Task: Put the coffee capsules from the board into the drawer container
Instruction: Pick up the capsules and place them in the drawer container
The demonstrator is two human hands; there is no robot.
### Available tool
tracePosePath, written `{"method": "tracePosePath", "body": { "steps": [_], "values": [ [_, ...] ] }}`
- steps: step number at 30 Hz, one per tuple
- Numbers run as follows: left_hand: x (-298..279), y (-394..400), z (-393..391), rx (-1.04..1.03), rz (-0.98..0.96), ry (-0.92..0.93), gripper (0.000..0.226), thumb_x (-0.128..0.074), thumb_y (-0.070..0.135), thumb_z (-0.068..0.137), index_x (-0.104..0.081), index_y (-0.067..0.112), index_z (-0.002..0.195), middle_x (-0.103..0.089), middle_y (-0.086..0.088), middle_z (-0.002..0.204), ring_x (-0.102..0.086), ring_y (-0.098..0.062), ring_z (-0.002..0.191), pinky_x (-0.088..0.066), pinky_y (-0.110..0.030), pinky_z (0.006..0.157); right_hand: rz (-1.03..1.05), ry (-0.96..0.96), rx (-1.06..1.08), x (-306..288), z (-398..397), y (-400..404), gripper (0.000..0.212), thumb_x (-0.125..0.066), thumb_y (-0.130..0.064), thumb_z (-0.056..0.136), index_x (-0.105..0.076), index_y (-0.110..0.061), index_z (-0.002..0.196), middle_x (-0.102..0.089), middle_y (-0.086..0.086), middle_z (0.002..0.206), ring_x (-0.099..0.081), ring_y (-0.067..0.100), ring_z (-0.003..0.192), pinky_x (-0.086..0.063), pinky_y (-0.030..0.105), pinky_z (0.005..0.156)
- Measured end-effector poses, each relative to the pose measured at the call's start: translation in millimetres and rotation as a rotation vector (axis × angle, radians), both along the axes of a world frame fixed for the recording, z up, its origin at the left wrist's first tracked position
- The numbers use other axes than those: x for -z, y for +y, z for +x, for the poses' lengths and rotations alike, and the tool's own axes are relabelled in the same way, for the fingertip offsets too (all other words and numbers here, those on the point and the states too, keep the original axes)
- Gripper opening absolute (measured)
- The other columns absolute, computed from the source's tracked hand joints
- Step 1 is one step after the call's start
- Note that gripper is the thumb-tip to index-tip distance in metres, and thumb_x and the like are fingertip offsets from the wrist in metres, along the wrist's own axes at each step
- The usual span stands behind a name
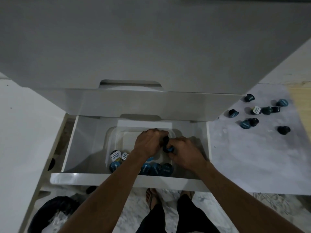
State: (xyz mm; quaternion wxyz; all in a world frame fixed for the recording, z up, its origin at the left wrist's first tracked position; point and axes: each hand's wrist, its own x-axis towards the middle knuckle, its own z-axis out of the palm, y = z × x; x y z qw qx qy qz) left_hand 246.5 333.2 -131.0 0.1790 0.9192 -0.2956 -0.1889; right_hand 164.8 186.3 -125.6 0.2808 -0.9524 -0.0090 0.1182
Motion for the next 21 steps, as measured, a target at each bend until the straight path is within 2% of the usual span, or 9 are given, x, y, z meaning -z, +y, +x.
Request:
{"method": "tracePosePath", "body": {
  "steps": [5, 10, 15, 21],
  "values": [
    [0.6, -0.2, 2.5, 0.071, -0.030, -0.044, 0.016, -0.055, 0.031, 0.088, -0.063, 0.030, 0.101, -0.070, 0.003, 0.096, -0.065, -0.021, 0.086, -0.050, -0.030, 0.070, -0.010, 0.022, -0.025, -3.8, -4.9, -1.3, 0.018, -0.068, -0.024, 0.083, -0.064, -0.019, 0.100, -0.069, 0.004, 0.103, -0.059, 0.021, 0.096, -0.050, 0.031, 0.078],
    [3.8, -0.8, 4.5, 0.099, -0.010, -0.008, 0.022, -0.059, 0.031, 0.087, -0.062, 0.031, 0.108, -0.070, 0.001, 0.100, -0.064, -0.023, 0.088, -0.039, -0.027, 0.067, -0.038, 0.028, -0.043, -3.5, -5.2, -1.2, 0.018, -0.066, -0.028, 0.082, -0.064, -0.023, 0.100, -0.069, 0.002, 0.100, -0.059, 0.019, 0.094, -0.050, 0.031, 0.076],
    [6.0, 1.8, 6.5, 0.105, -0.017, 0.065, 0.010, -0.065, 0.028, 0.082, -0.064, 0.026, 0.092, -0.069, 0.000, 0.091, -0.063, -0.022, 0.083, -0.048, -0.032, 0.066, -0.025, 0.051, -0.060, -5.7, -6.0, -2.5, 0.017, -0.066, -0.027, 0.082, -0.065, -0.022, 0.098, -0.069, 0.000, 0.101, -0.058, 0.018, 0.095, -0.053, 0.038, 0.079],
    [9.0, 13.2, 8.2, 0.077, 0.012, 0.094, 0.012, -0.069, 0.023, 0.080, -0.065, 0.024, 0.092, -0.067, 0.000, 0.101, -0.060, -0.022, 0.091, -0.046, -0.031, 0.069, -0.079, 0.049, -0.103, -6.1, -2.8, -2.2, 0.019, -0.068, -0.028, 0.083, -0.064, -0.023, 0.101, -0.068, 0.000, 0.105, -0.057, 0.018, 0.097, -0.052, 0.035, 0.080]
  ]
}}
